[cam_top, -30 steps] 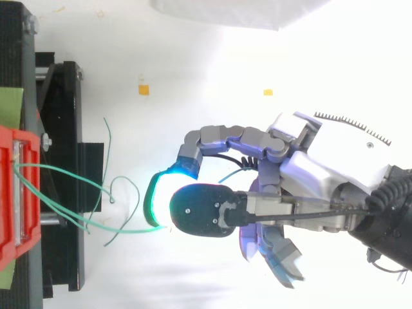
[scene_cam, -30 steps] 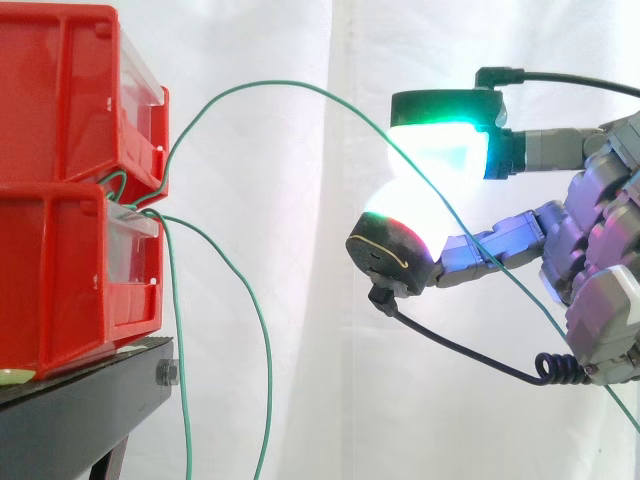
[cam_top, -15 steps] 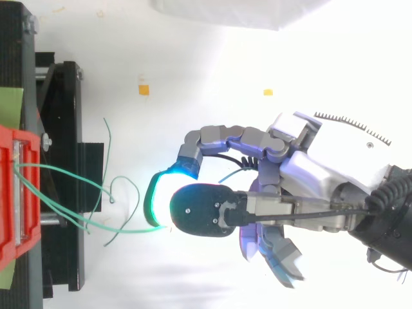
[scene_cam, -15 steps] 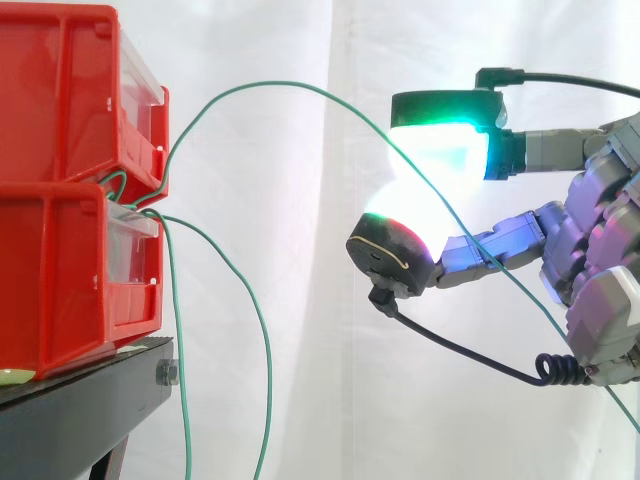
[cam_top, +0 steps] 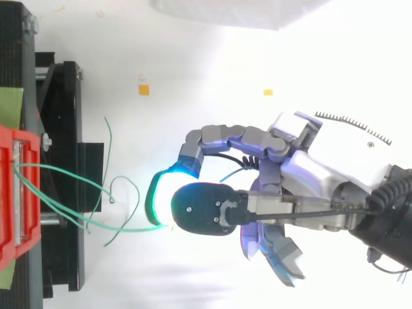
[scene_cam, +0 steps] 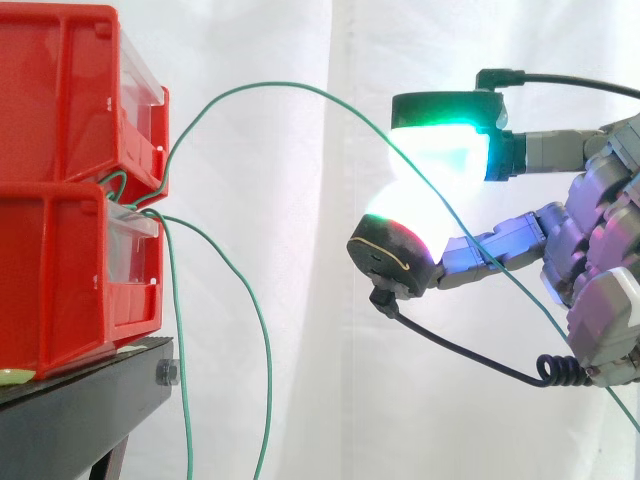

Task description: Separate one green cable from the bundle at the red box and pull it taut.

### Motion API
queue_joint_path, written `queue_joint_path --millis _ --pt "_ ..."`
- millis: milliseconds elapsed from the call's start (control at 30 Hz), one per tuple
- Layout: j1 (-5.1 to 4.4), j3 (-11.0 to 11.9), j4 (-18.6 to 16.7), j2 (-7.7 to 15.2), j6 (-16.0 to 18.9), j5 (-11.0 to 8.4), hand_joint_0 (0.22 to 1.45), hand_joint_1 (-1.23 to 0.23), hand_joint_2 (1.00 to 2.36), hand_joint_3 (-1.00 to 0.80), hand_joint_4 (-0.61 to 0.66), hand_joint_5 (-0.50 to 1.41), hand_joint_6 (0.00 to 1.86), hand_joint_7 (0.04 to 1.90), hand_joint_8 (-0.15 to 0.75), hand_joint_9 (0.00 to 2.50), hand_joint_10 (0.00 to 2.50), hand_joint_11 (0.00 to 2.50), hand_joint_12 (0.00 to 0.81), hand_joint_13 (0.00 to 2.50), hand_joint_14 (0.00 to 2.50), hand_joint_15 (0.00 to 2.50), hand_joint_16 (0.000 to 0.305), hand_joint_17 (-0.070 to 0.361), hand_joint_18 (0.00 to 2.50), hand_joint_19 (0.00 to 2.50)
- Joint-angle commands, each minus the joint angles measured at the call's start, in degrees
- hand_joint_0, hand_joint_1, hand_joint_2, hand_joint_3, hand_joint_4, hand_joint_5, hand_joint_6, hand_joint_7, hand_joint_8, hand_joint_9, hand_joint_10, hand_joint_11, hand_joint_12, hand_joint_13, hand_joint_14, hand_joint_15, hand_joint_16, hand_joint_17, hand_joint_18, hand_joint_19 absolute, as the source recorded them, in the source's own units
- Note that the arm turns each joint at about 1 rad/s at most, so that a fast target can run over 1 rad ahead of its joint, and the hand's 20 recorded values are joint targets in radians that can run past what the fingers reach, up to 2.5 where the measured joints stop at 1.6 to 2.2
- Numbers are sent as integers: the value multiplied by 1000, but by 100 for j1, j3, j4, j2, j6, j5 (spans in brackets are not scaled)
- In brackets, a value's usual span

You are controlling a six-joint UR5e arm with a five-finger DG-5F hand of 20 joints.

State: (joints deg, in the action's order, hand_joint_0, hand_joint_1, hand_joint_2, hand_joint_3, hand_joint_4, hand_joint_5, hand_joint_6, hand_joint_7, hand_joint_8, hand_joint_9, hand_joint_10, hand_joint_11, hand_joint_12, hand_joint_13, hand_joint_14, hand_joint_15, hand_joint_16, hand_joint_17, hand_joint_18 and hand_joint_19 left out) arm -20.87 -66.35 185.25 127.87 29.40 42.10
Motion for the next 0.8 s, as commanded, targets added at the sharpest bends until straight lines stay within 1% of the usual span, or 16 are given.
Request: queue_joint_path --millis 0,33,67,133,167,200,233,300,333,400,433,500,633,733,767 --pt "-13 -44 161 -8 22 -18 759 -746 1021 -190 69 148 503 1268 177 2310 24 653 444 2053 20 627 69 155 2500 521" --pt "-22 -53 196 1 22 -18 758 -746 1022 -186 69 148 503 1268 175 2310 27 653 449 2052 21 619 68 154 2500 521" --pt "-49 -124 231 -8 92 -18 759 -746 1021 -190 68 148 503 1268 178 2310 25 654 447 2052 22 624 68 154 2500 522" --pt "-66 -168 231 -8 162 -18 759 -746 1022 -190 69 148 503 1268 175 2308 25 653 444 2054 20 623 69 154 2500 523" --pt "-92 -282 231 -8 276 -35 758 -745 1021 -187 69 148 503 1268 178 2311 24 656 446 2052 21 628 68 154 2500 524" --pt "-110 -326 231 -8 312 -44 758 -745 1021 -190 69 148 503 1268 184 2310 25 648 451 2054 21 619 68 154 2500 520" --pt "-136 -396 231 -43 373 -79 759 -745 1021 -194 62 148 503 1268 176 2311 23 637 451 2054 20 624 68 154 2500 523" --pt "-154 -493 231 -60 417 -114 759 -745 1021 -193 69 148 503 1268 177 2312 24 648 447 2053 22 627 68 153 2500 521" --pt "-189 -572 222 -113 452 -176 758 -745 1022 -190 68 148 503 1268 185 2311 25 654 446 2053 22 623 69 155 2500 524" --pt "-207 -633 222 -148 470 -229 757 -745 1021 -187 70 148 503 1268 180 2311 24 653 447 2054 21 629 68 154 2500 523" --pt "-224 -668 231 -192 479 -290 757 -745 1021 -190 69 148 503 1267 184 2310 25 653 443 2055 21 617 68 154 2500 523" --pt "-242 -677 240 -227 505 -325 756 -746 1022 -188 68 148 503 1267 183 2310 25 638 446 2052 22 628 68 154 2500 523" --pt "-242 -677 310 -245 575 -325 757 -745 1021 -190 63 148 503 1268 186 2308 25 650 447 2052 20 623 69 155 2500 525" --pt "-251 -686 459 -289 637 -334 757 -745 1021 -190 68 148 503 1267 186 2308 25 654 445 2052 22 622 68 154 2500 524" --pt "-251 -686 591 -359 654 -334 757 -745 1022 -191 70 148 503 1267 180 2309 24 655 446 2052 20 625 68 153 2500 530"
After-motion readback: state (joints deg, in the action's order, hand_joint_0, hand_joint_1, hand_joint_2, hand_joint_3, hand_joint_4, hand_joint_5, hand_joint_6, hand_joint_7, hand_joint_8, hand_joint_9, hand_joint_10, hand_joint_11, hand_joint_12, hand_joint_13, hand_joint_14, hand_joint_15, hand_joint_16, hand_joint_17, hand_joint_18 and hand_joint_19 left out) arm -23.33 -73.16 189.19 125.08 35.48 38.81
